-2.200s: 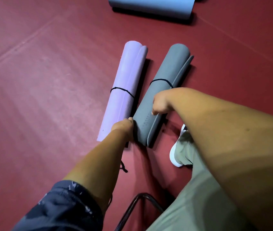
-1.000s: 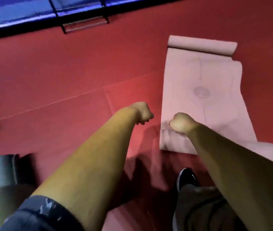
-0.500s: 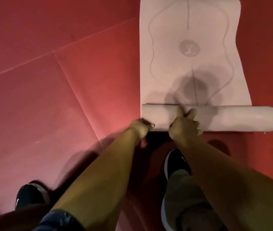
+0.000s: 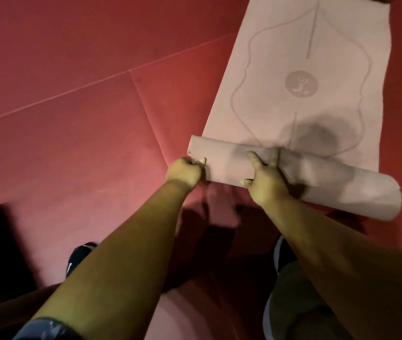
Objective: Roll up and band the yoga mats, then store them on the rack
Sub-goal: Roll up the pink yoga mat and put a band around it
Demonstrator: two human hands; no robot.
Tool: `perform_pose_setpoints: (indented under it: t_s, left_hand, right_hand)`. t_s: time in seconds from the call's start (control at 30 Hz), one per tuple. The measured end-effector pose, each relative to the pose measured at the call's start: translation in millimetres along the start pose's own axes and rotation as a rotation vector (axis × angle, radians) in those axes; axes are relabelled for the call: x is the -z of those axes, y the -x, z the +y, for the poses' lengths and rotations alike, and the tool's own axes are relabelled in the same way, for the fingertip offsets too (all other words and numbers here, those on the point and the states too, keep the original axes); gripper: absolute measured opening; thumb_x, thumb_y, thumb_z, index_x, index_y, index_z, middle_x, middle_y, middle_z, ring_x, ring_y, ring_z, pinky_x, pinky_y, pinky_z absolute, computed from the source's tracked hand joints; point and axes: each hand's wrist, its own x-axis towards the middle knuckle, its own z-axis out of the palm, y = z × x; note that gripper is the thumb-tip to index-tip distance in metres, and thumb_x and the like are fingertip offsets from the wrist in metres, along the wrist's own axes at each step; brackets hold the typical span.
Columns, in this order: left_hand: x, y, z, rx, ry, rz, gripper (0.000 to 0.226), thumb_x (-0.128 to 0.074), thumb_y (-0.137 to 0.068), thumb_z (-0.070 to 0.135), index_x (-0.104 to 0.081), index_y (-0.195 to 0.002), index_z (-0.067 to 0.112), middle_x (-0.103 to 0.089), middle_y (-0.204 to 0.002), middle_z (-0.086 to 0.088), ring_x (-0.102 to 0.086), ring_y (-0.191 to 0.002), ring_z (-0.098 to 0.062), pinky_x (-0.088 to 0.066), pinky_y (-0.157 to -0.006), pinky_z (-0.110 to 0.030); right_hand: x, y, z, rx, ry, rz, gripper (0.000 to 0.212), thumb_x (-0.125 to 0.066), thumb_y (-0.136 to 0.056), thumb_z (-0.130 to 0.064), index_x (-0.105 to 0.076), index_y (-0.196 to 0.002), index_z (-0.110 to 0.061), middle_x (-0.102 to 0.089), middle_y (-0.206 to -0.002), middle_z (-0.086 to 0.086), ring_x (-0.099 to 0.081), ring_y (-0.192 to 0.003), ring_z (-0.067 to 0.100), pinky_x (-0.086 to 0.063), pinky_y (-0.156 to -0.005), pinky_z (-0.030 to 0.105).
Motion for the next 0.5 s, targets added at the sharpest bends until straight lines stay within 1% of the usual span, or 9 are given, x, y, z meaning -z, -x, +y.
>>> perform_pose_setpoints:
  t_s: [0.07, 0.1, 0.2, 0.27, 0.33, 0.37, 0.4, 0.47, 0.5]
  left_hand:
    - [32.6, 5.3, -13.5, 0.024, -0.003, 0.054, 0.043, -0.063, -0.103, 0.046, -0.077, -0.119, 0.009, -0.076, -0.12, -0.016, -0.068, -0.116, -0.038, -0.053, -0.1, -0.041]
    - [49.1, 9.8, -20.9, 0.041, -0.007, 0.082, 0.043, -0.063, -0.103, 0.045, -0.077, -0.121, 0.009, -0.076, -0.122, -0.017, -0.066, -0.118, -0.038, -0.052, -0.101, -0.04]
    - [96.5, 27.8, -50.5, 0.143, 0.001, 0.18, 0.037, -0.062, -0.101, 0.037, -0.077, -0.121, 0.01, -0.075, -0.124, -0.018, -0.065, -0.12, -0.04, -0.051, -0.099, -0.036]
    - [123.0, 43.7, -74.9, 0.244, 0.057, 0.221, 0.037, -0.062, -0.095, 0.035, -0.077, -0.115, 0.008, -0.075, -0.12, -0.02, -0.066, -0.118, -0.041, -0.052, -0.097, -0.036]
    - [139.8, 59.5, -102.6, 0.348, 0.093, 0.237, 0.055, -0.059, -0.077, 0.041, -0.074, -0.114, 0.003, -0.075, -0.117, -0.024, -0.068, -0.114, -0.043, -0.055, -0.097, -0.041]
    - [142.9, 65.1, -115.9, 0.399, 0.114, 0.222, 0.061, -0.055, -0.072, 0.041, -0.072, -0.116, 0.002, -0.075, -0.115, -0.025, -0.07, -0.111, -0.044, -0.058, -0.097, -0.044]
    - [142.7, 70.6, -129.0, 0.452, 0.131, 0.2, 0.058, -0.054, -0.075, 0.039, -0.069, -0.116, 0.001, -0.076, -0.113, -0.026, -0.073, -0.106, -0.043, -0.06, -0.094, -0.045]
    - [136.7, 83.9, -148.6, 0.543, 0.1, 0.136, 0.041, -0.049, -0.092, 0.033, -0.062, -0.118, 0.004, -0.075, -0.111, -0.026, -0.076, -0.094, -0.042, -0.059, -0.079, -0.041]
    - [132.9, 91.9, -154.3, 0.585, 0.086, 0.105, 0.041, -0.046, -0.097, 0.032, -0.061, -0.123, 0.004, -0.074, -0.114, -0.026, -0.076, -0.092, -0.042, -0.059, -0.077, -0.041]
  right_hand:
    - [-4.2, 4.6, -33.4, 0.051, 0.017, -0.066, 0.088, -0.072, -0.098, -0.047, -0.017, -0.167, -0.045, 0.025, -0.169, 0.028, -0.039, -0.149, 0.051, -0.042, -0.12, 0.044]
    - [-7.4, 8.7, -49.5, 0.081, 0.022, -0.084, 0.088, -0.071, -0.099, -0.046, -0.017, -0.168, -0.042, 0.025, -0.169, 0.029, -0.033, -0.152, 0.051, -0.038, -0.123, 0.043]
    - [-19.0, 31.2, -94.8, 0.236, 0.023, -0.113, 0.085, -0.07, -0.099, -0.037, -0.021, -0.168, -0.036, 0.017, -0.168, 0.037, -0.034, -0.152, 0.051, -0.034, -0.124, 0.038]
    - [-29.8, 46.8, -113.8, 0.378, 0.027, -0.169, 0.083, -0.067, -0.1, -0.032, -0.021, -0.168, -0.037, 0.012, -0.169, 0.037, -0.034, -0.152, 0.05, -0.033, -0.125, 0.037]
    - [-37.9, 60.6, -122.5, 0.497, 0.039, -0.243, 0.084, -0.066, -0.098, -0.028, -0.021, -0.168, -0.041, 0.013, -0.171, 0.032, -0.034, -0.153, 0.046, -0.033, -0.125, 0.035]
    - [-40.2, 65.7, -123.5, 0.544, 0.056, -0.276, 0.085, -0.066, -0.098, -0.026, -0.021, -0.167, -0.044, 0.013, -0.172, 0.029, -0.036, -0.153, 0.044, -0.033, -0.125, 0.034]
    - [-42.0, 69.6, -122.9, 0.59, 0.073, -0.304, 0.085, -0.066, -0.096, -0.025, -0.022, -0.166, -0.045, 0.012, -0.173, 0.026, -0.04, -0.152, 0.041, -0.034, -0.124, 0.032]
    - [-43.8, 74.3, -120.8, 0.657, 0.118, -0.366, 0.084, -0.065, -0.095, -0.025, -0.025, -0.164, -0.049, 0.011, -0.175, 0.021, -0.049, -0.147, 0.036, -0.038, -0.122, 0.032]
    - [-42.3, 76.0, -121.0, 0.679, 0.142, -0.4, 0.082, -0.064, -0.094, -0.026, -0.027, -0.163, -0.052, 0.009, -0.176, 0.017, -0.053, -0.143, 0.033, -0.04, -0.12, 0.033]
